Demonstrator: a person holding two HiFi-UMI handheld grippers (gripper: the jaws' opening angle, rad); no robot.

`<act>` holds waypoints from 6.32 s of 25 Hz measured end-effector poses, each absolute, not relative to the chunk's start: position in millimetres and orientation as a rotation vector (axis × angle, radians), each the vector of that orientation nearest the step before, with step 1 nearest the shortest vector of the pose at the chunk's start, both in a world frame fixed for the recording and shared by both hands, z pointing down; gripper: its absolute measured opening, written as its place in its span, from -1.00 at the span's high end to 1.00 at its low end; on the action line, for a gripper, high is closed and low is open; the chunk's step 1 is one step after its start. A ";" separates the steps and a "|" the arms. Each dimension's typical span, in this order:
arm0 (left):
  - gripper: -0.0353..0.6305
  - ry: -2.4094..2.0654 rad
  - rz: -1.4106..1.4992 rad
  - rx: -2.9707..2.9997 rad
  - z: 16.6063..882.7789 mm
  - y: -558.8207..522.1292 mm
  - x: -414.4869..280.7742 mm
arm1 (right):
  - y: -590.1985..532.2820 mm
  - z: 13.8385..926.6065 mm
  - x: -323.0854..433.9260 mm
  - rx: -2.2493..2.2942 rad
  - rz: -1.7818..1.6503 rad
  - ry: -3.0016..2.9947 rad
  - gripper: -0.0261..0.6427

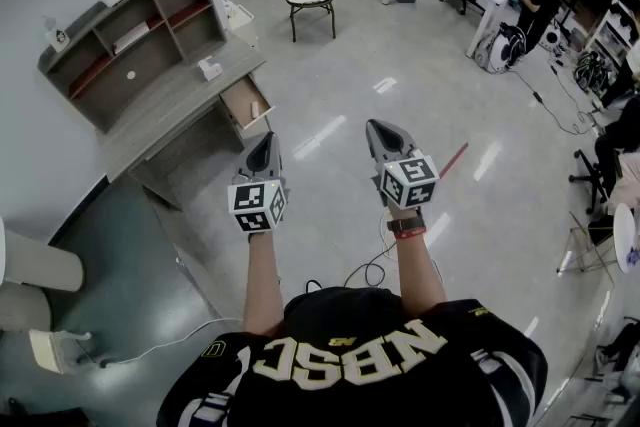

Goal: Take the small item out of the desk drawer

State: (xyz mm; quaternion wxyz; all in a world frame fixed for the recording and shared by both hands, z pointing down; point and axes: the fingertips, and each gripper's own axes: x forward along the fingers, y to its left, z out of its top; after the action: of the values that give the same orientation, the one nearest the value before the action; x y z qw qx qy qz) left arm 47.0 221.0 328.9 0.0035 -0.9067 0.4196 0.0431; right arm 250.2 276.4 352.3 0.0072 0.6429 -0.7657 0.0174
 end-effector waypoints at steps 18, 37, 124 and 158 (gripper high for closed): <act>0.86 1.400 0.133 -2.879 355.2 167.3 5.5 | 208.1 380.7 193.9 1.903 0.169 -2.483 0.89; 0.86 1.832 0.091 -2.648 372.5 35.3 26.5 | 21.0 394.3 180.3 1.403 0.224 -2.763 0.87; 0.86 2.000 -0.525 -3.197 727.7 -324.1 -83.6 | -336.6 905.4 40.0 1.426 1.420 -1.852 0.00; 0.86 2.096 -0.516 -3.145 745.1 -315.3 -104.0 | -352.3 922.0 53.4 1.385 1.265 -1.786 0.52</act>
State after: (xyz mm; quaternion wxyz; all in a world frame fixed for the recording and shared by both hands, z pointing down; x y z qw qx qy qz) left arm -104.0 -315.3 745.1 -0.3301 -0.7782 0.5187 -0.1278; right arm 53.4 -352.3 922.0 0.2722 0.5145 -0.6634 0.4701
